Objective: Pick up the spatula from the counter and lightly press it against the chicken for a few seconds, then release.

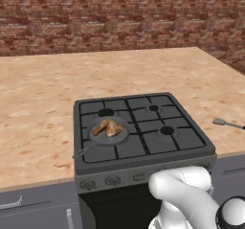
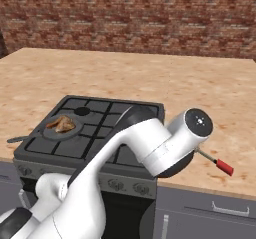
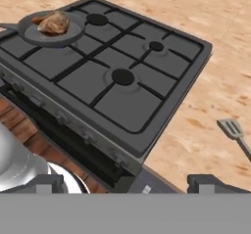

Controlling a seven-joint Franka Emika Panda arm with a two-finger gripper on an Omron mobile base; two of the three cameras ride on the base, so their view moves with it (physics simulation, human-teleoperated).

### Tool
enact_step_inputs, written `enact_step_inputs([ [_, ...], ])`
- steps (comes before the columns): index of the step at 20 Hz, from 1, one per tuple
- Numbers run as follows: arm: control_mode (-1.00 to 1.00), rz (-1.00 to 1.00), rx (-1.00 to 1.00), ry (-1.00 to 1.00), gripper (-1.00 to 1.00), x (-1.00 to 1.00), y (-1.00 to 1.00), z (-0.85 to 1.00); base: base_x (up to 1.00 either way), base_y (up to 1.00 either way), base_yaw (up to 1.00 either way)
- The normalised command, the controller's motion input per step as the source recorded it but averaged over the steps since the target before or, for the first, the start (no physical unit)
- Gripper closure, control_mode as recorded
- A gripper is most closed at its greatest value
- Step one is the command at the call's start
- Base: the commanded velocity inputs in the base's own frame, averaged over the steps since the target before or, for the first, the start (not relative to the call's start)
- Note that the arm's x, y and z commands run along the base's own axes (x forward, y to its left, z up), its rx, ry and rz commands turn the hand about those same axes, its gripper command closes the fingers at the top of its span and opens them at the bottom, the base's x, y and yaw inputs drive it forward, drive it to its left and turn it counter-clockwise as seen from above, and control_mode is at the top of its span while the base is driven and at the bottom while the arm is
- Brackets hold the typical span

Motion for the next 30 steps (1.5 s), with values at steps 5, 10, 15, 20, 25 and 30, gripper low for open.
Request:
enact_step_inputs([
  [5, -1.00, 0.08, 0.00, 0.00, -1.00, 0.00, -0.38, 0.00, 0.00, 0.00, 0.00],
  [10, -1.00, 0.07, 0.00, 0.00, -1.00, 0.00, -0.32, -0.01, 0.00, 0.00, 0.00],
  [15, -1.00, 0.08, 0.00, 0.00, -1.00, 0.00, -0.33, -0.07, 0.00, 0.00, 0.00],
  [20, -1.00, 0.06, 0.00, 0.00, -1.00, 0.00, -0.23, -0.11, 0.00, 0.00, 0.00],
  [25, -1.00, 0.05, 0.00, 0.00, -1.00, 0.00, -0.14, -0.25, 0.00, 0.00, 0.00],
  [30, -1.00, 0.05, 0.00, 0.00, -1.00, 0.00, -0.13, -0.24, 0.00, 0.00, 0.00],
])
